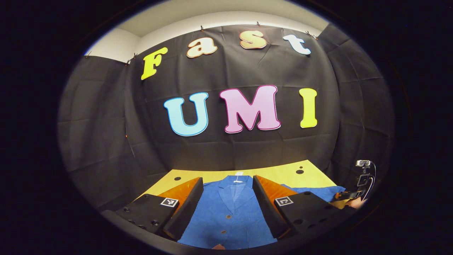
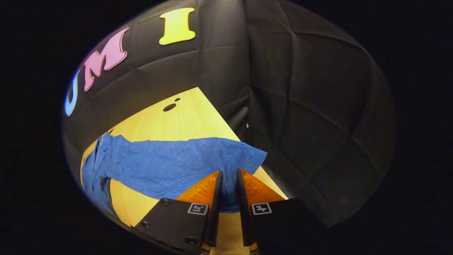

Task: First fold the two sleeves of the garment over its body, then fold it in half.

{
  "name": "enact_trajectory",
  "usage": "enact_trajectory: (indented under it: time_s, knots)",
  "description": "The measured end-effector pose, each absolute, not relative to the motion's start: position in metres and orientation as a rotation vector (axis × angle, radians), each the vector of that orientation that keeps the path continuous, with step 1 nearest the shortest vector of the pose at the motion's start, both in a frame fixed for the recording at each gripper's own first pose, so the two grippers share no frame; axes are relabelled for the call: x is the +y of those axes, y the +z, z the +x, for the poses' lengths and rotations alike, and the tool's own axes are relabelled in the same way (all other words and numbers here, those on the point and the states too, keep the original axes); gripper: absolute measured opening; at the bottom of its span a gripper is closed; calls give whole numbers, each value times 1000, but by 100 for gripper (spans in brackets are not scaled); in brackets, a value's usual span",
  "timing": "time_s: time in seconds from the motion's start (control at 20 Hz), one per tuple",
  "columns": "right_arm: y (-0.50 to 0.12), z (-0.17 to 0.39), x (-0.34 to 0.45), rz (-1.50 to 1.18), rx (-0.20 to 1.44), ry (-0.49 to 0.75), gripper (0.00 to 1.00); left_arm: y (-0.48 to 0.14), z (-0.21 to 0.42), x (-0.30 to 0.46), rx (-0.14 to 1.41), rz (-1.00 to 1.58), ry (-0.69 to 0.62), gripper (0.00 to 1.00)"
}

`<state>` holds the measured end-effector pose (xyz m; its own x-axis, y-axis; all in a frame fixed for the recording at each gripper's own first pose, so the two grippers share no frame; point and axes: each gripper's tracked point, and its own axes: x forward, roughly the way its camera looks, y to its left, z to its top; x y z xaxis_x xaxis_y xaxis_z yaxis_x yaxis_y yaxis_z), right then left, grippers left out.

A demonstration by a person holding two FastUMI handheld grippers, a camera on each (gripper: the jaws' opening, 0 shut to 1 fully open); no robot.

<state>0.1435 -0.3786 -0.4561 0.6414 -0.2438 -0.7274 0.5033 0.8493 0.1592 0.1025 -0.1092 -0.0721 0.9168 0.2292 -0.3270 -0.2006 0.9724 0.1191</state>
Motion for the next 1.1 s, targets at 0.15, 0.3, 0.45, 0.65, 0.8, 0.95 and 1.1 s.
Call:
enact_trajectory:
  time_s: [0.15, 0.3, 0.45, 0.65, 0.8, 0.95, 1.1]
  knots:
    - [-455, 146, -381, 369, 763, -438, 12, -74, 104, -108, 350, 82, 215, 81]
    - [-455, 149, -379, 363, 783, -434, 5, -66, 102, -103, 335, 90, 206, 82]
    - [-448, 152, -368, 360, 784, -411, 5, -64, 98, -91, 324, 98, 205, 82]
    - [-410, 160, -356, 311, 699, -386, 5, -69, 96, -77, 323, 72, 180, 82]
    - [-375, 162, -337, 273, 650, -365, 5, -67, 97, -59, 309, 57, 150, 82]
    - [-337, 167, -305, 234, 599, -342, 4, -67, 94, -35, 291, 41, 119, 82]
    - [-303, 173, -257, 210, 577, -294, 5, -67, 84, -5, 267, 22, 115, 82]
